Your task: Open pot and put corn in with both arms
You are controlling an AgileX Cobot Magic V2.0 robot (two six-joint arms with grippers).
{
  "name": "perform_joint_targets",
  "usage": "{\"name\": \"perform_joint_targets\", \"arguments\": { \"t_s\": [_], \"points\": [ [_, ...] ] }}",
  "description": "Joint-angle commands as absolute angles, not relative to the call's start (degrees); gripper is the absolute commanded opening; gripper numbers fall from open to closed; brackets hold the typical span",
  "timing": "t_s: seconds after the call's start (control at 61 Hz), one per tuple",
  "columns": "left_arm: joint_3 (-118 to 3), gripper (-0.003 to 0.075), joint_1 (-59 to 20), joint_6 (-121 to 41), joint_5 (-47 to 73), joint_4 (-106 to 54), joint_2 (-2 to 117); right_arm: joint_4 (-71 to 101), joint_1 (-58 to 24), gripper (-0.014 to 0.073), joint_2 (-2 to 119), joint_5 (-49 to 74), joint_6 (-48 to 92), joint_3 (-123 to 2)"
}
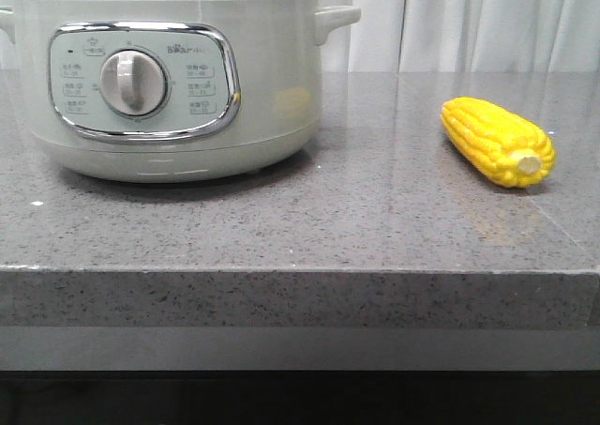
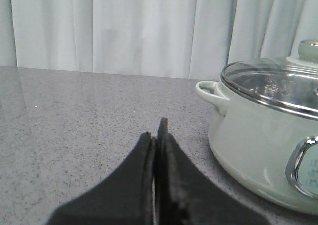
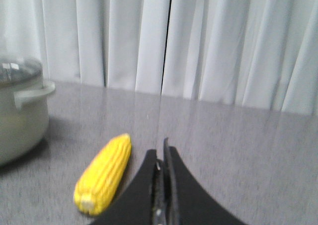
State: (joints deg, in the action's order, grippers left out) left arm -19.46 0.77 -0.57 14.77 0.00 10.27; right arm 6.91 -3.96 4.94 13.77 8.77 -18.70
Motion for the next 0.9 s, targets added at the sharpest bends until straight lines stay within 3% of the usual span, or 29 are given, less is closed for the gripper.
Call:
{"name": "perform_joint_targets", "arguments": {
  "t_s": [0.0, 0.328, 0.41, 0.541, 0.623, 0.885],
  "points": [
    [-26.2, -0.0019, 0.9, 0.0, 12.4, 0.6, 17.3, 6.6, -3.6, -0.0062, 11.5, 12.2, 9.0, -26.5],
    [-33.3, 0.0012, 0.9, 0.0, 11.1, 0.6, 28.9, 8.4, -3.6, -0.0027, 27.6, 14.9, 7.9, -37.6],
    [-33.3, 0.0154, 0.9, 0.0, 10.9, 0.8, 28.9, 8.4, -3.6, 0.0103, 27.8, 15.8, 7.9, -37.6],
    [-33.3, 0.0495, 0.9, 0.0, 10.9, 0.8, 28.9, 8.4, -3.6, 0.0463, 27.8, 15.7, 7.9, -37.6],
    [-33.3, 0.0641, 0.9, 0.0, 10.9, 0.8, 28.9, 8.4, -3.6, 0.0583, 27.8, 15.5, 7.9, -37.6],
    [-34.6, 0.0661, 0.5, 0.0, 12.8, 0.5, 30.2, 8.4, -3.6, 0.0610, 27.8, 16.3, 7.9, -37.6]
  ]
}}
